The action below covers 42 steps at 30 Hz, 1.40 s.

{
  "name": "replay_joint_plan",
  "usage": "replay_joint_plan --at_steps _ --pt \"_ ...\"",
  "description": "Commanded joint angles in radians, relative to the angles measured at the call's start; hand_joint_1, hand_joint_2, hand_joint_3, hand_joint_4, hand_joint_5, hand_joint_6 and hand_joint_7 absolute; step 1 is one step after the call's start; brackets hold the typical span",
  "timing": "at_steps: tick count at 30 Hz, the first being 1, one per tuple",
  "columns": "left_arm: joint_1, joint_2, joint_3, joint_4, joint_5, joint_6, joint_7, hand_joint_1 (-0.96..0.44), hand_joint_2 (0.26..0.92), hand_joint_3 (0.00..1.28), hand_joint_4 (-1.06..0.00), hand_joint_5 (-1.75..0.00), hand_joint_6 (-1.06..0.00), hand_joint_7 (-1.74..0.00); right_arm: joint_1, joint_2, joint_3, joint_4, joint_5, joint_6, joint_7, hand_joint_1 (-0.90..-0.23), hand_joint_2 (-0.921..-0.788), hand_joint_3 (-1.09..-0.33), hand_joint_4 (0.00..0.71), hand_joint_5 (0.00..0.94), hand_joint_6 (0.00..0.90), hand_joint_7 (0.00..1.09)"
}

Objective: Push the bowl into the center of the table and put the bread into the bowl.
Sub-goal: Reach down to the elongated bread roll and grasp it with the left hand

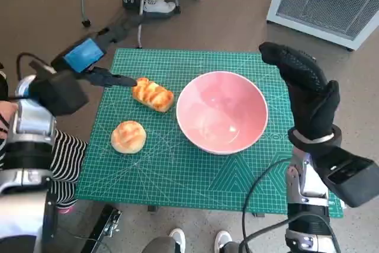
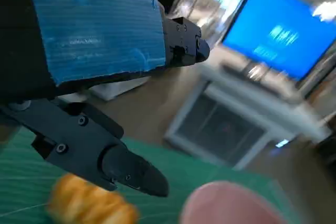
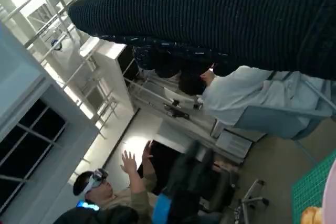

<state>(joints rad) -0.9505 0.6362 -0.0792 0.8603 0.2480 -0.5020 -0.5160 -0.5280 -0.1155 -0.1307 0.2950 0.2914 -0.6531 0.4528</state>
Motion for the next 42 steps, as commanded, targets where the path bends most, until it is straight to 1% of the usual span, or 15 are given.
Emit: replay_joint_plan --at_steps 1,9,14,19,31,42 --pt "-0.071 0.012 -0.053 0.065 0.052 0.024 -0.03 -0.13 0.741 0.0 -0.1 0.0 -0.19 -0.09 0.028 -0.001 0.004 0.005 0.002 0.005 0.001 -0.719 -0.921 -0.63 0.155 0.014 0.133 0.28" --pt "-0.131 -0.004 -0.139 0.156 0.138 0.051 -0.03 -0.02 0.747 0.0 -0.1 0.0 -0.2 -0.06 0.027 -0.004 0.001 0.01 0.012 0.005 0.005 -0.715 -0.921 -0.635 0.157 0.012 0.128 0.29" --pt "-0.159 -0.021 -0.195 0.192 0.2 0.07 -0.011 0.05 0.748 0.0 -0.1 0.0 -0.21 -0.05 0.028 -0.005 0.0 0.007 0.021 0.01 0.006 -0.714 -0.921 -0.636 0.157 0.01 0.124 0.29" --pt "-0.185 -0.045 -0.245 0.233 0.255 0.101 0.013 0.08 0.749 0.0 -0.1 0.0 -0.22 -0.03 0.031 -0.008 -0.001 0.009 0.026 0.01 0.007 -0.714 -0.921 -0.636 0.158 0.009 0.121 0.3" --pt "-0.245 -0.12 -0.369 0.358 0.386 0.184 0.083 0.08 0.747 0.0 -0.1 0.0 -0.22 -0.02 0.042 -0.009 -0.005 0.002 0.027 0.014 0.003 -0.704 -0.921 -0.636 0.15 0.003 0.117 0.31" --pt "-0.261 -0.182 -0.427 0.436 0.438 0.255 0.135 0.03 0.744 0.0 -0.09 0.0 -0.22 -0.01 0.055 -0.014 -0.012 -0.013 0.013 0.029 -0.015 -0.693 -0.921 -0.652 0.146 0.0 0.118 0.33"
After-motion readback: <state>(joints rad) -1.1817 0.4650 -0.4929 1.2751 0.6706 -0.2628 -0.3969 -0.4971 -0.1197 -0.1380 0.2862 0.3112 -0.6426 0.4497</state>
